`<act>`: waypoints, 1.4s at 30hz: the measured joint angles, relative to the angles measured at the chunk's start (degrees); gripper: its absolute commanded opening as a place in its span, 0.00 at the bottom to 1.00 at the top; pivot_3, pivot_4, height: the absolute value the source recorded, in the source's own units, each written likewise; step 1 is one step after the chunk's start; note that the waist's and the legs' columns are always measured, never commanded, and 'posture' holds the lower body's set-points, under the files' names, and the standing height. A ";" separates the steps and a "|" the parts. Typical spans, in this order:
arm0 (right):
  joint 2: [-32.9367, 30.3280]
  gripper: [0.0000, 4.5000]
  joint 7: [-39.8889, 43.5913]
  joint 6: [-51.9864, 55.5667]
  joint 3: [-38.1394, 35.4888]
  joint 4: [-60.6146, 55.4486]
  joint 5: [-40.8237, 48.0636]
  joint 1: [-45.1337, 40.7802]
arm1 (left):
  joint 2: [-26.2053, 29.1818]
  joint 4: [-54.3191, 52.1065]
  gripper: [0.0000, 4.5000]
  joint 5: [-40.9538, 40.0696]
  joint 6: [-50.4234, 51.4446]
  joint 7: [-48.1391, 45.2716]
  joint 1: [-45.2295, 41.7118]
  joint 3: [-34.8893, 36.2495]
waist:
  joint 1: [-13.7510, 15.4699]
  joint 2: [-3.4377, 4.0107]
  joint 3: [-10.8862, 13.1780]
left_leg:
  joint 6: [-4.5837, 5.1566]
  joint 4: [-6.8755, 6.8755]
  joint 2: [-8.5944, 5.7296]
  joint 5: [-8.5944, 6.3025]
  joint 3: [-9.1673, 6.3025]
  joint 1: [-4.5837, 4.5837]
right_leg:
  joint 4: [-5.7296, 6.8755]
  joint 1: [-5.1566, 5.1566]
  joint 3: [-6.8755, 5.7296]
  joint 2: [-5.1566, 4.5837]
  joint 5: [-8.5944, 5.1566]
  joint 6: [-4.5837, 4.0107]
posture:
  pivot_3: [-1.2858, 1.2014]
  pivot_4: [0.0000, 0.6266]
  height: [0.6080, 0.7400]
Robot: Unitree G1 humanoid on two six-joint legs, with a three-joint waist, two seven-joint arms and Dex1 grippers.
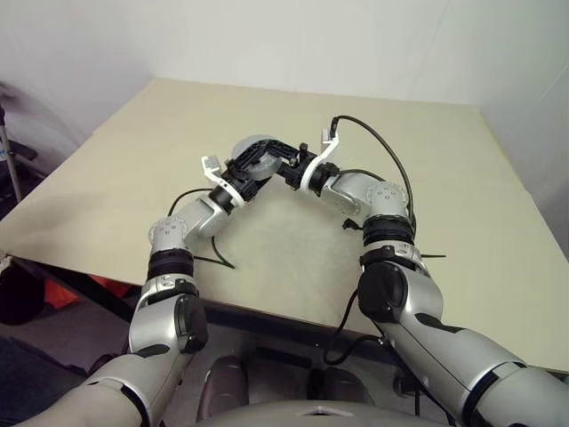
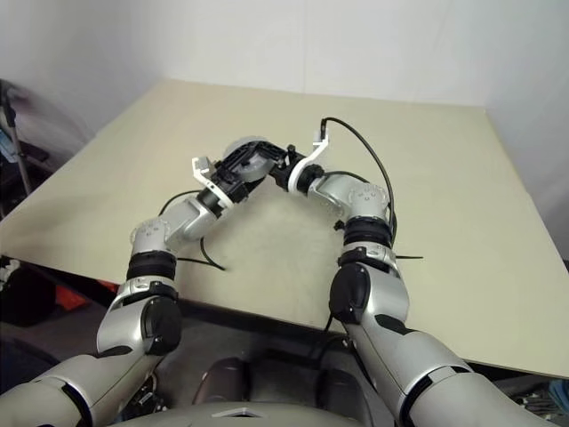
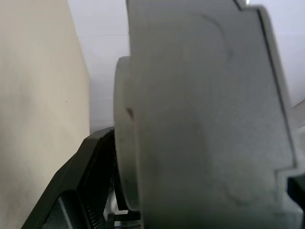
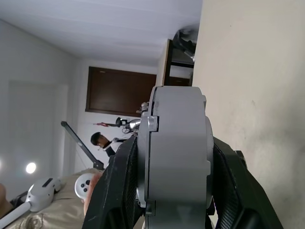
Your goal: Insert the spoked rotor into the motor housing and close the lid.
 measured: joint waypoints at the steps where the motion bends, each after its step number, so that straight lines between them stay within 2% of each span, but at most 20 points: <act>1: -0.01 0.47 0.01 -0.04 0.11 0.00 0.00 0.00 | -0.02 0.01 0.87 0.22 0.00 -0.31 -0.01 0.10 | 0.00 0.00 0.00 | 0.00 0.00 0.00 0.00 -0.01 0.00 | 0.00 0.00 0.00 0.00 0.00 0.00 | 0.52 0.00 1.00; 14: -0.25 0.47 0.30 -1.04 1.29 0.08 0.03 0.00 | 0.14 -5.96 0.87 -0.68 -0.47 -0.41 3.88 3.98 | -0.04 0.00 0.00 | 0.00 0.00 0.00 0.00 -0.03 0.02 | 0.01 0.03 0.00 0.00 0.00 -0.01 | 0.52 0.00 1.00; 26: -0.58 0.47 0.36 -1.29 1.96 0.22 0.04 0.00 | -0.37 -5.09 0.87 1.15 -3.14 0.46 3.08 4.22 | -0.02 0.00 0.00 | 0.00 0.02 -0.01 0.00 -0.04 0.02 | 0.00 0.05 -0.01 0.00 0.00 0.00 | 0.52 0.00 1.00; 29: -0.58 0.47 0.36 -1.44 2.00 0.22 0.04 0.00 | -0.48 -3.65 0.73 2.32 -3.37 0.35 1.77 3.28 | -0.02 0.00 0.00 | 0.00 0.02 -0.01 0.00 -0.04 0.02 | 0.01 0.05 -0.01 0.00 0.00 0.00 | 0.52 0.00 1.00; 31: -0.59 0.47 0.35 -1.53 2.00 0.22 0.04 0.04 | -0.72 -2.95 0.58 2.71 -3.57 0.33 1.33 3.26 | -0.02 0.00 0.00 | 0.00 0.02 -0.01 0.00 -0.05 0.02 | 0.00 0.05 -0.01 0.00 0.00 0.00 | 0.52 0.00 1.00; 33: -0.65 0.47 0.69 -1.72 1.97 0.22 0.13 0.14 | -1.00 -1.78 0.48 2.47 -3.68 -0.01 0.91 3.63 | -0.01 0.00 0.00 | 0.00 0.02 -0.01 0.00 -0.05 0.01 | 0.00 0.05 -0.01 0.00 0.00 0.00 | 0.52 0.00 1.00; 42: -0.67 0.47 1.18 -2.32 2.64 0.27 0.06 0.14 | -0.91 -1.41 0.48 2.42 -3.64 -0.27 0.71 3.96 | -0.01 0.00 0.00 | 0.00 0.02 -0.01 0.00 -0.05 0.02 | 0.01 0.05 -0.01 0.00 0.00 -0.01 | 0.52 0.00 1.00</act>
